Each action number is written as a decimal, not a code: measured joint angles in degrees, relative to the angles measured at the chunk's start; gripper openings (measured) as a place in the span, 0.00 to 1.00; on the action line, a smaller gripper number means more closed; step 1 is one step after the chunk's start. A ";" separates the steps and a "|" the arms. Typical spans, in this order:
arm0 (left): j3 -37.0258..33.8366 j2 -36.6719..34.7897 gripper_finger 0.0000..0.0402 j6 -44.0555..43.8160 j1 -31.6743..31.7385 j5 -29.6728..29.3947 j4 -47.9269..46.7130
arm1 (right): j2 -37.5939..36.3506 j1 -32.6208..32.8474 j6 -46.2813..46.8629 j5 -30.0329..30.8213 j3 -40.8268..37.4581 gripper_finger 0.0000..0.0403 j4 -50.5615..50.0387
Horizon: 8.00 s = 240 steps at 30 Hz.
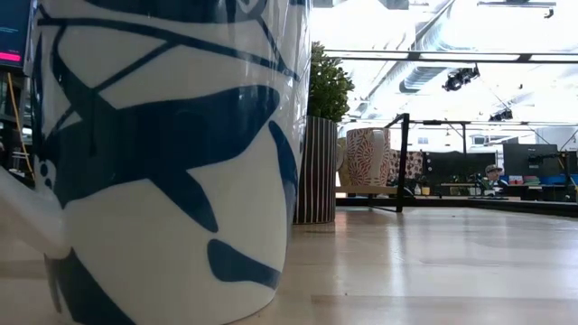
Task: Place coffee mugs
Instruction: Put the blue patterned mug on the shelf
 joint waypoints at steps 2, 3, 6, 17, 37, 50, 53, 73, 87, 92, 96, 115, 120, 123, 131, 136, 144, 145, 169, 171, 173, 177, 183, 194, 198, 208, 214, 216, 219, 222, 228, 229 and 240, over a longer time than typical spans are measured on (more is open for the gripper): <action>0.00 0.47 0.13 -0.89 -0.52 1.20 1.84 | 0.00 0.57 -0.07 -0.36 -0.02 0.26 0.00; 0.00 0.47 0.14 -2.02 -0.71 1.54 1.37 | 0.00 0.98 -0.25 -0.36 -0.02 0.26 -0.02; 0.00 0.35 0.17 -6.87 -1.20 1.52 1.42 | -0.12 2.73 -0.29 -0.37 -0.02 0.26 -0.02; 0.00 1.05 0.23 -19.39 -4.61 -6.36 1.74 | -1.31 9.86 -1.98 4.11 -0.02 0.26 0.00; 2.36 10.01 0.23 -29.34 -8.97 -9.17 5.78 | -1.29 11.85 -4.05 6.31 -0.02 0.26 0.00; 3.06 11.82 0.23 -27.90 -9.03 -9.15 4.37 | -1.29 11.83 -4.51 6.06 -0.02 0.26 0.00; 3.06 11.82 0.23 -27.88 -9.03 -9.15 4.50 | -1.29 11.83 -4.51 6.04 -0.02 0.26 -0.02; 3.06 11.78 0.23 -24.75 -8.92 -8.95 4.84 | -1.29 11.83 -3.90 5.76 -0.02 0.26 -0.02; 2.98 13.05 0.23 -25.88 -8.90 -8.65 3.80 | -1.29 11.81 -3.92 5.52 -0.02 0.26 -0.02; 2.97 13.05 0.23 -25.80 -8.92 -8.65 3.85 | -1.29 11.81 -3.91 5.52 -0.02 0.26 -0.02; 2.97 13.20 0.23 -25.39 -8.91 -8.61 3.92 | -1.29 11.81 -3.90 5.52 -0.02 0.26 -0.02; 2.97 13.35 0.02 -24.27 -6.99 -8.57 3.12 | -1.29 11.83 -3.93 5.52 -0.02 0.26 -0.01; 2.91 11.27 0.01 -23.30 -6.67 -9.00 -1.12 | -1.29 11.94 -3.99 5.52 -0.02 0.26 -0.02; 2.91 7.19 0.01 -23.46 -6.67 -9.06 -4.86 | -1.29 11.94 -3.92 5.55 -0.02 0.26 -0.01; 3.03 -4.26 0.01 -26.01 -6.46 -12.59 -20.39 | -1.27 11.79 -3.71 14.63 0.00 0.26 -0.04; 3.04 -8.85 0.01 -23.01 -3.51 -16.41 -27.83 | -1.27 9.35 2.47 27.16 0.00 0.26 -0.04; 3.04 -14.84 0.01 -6.12 8.93 -24.00 -32.09 | -1.27 1.22 13.06 30.78 0.00 0.26 0.00; 3.04 -15.46 0.01 -3.49 11.24 -24.19 -32.11 | -1.27 0.12 14.20 30.48 0.00 0.26 -0.04; 3.02 -12.76 0.01 34.48 40.70 -21.00 -22.03 | -1.18 -16.06 26.88 24.38 -11.55 0.26 0.00; 3.02 -11.31 0.01 34.15 40.68 -21.01 -21.94 | -1.18 -16.68 27.92 24.41 -13.71 0.26 -0.07; 3.02 -10.02 0.01 33.91 40.53 -20.85 -21.50 | -1.18 -17.12 28.27 24.41 -14.94 0.26 -0.05; 3.02 -8.90 0.01 32.21 40.57 -17.25 -19.16 | -1.20 -17.15 28.09 24.65 -15.26 0.26 0.00; 3.02 -8.90 0.01 31.53 40.52 -16.07 -16.35 | -1.25 -17.13 25.55 25.30 -14.45 0.26 0.04; 3.06 -5.88 0.01 31.14 40.74 -16.68 -12.51 | -1.25 -17.12 25.55 24.11 -14.44 0.26 -0.01; 3.06 -3.83 0.01 32.09 40.80 -16.73 -12.68 | -1.27 -17.09 25.68 23.16 -14.43 0.26 0.02; 3.06 -1.59 0.01 34.97 42.11 -17.52 -9.90 | -1.27 -17.06 26.63 23.16 -14.43 0.26 0.00; 3.06 -1.71 0.01 36.76 44.15 -18.13 -8.97 | -1.27 -17.06 26.68 22.84 -14.43 0.26 0.00; 3.06 -1.71 0.01 37.16 44.67 -18.12 -8.97 | -1.27 -17.06 26.67 22.75 -14.43 0.26 0.00; 3.06 -1.65 0.01 37.17 45.23 -18.11 -8.30 | -1.27 -17.06 26.74 22.74 -14.43 0.26 0.00; 3.06 -1.44 0.01 37.17 45.68 -18.07 -7.25 | -1.27 -17.06 26.76 22.74 -14.43 0.26 0.00; 3.06 -0.07 0.01 37.66 46.24 -18.04 -6.66 | -1.27 -17.06 26.75 22.69 -14.43 0.26 -0.02; 3.06 0.20 0.01 37.72 46.26 -18.06 -6.44 | -1.27 -17.06 26.77 22.60 -14.43 0.26 0.00; 3.06 2.82 0.01 38.69 47.01 -17.80 -6.33 | -1.29 -17.06 26.77 22.09 -14.43 0.26 -0.02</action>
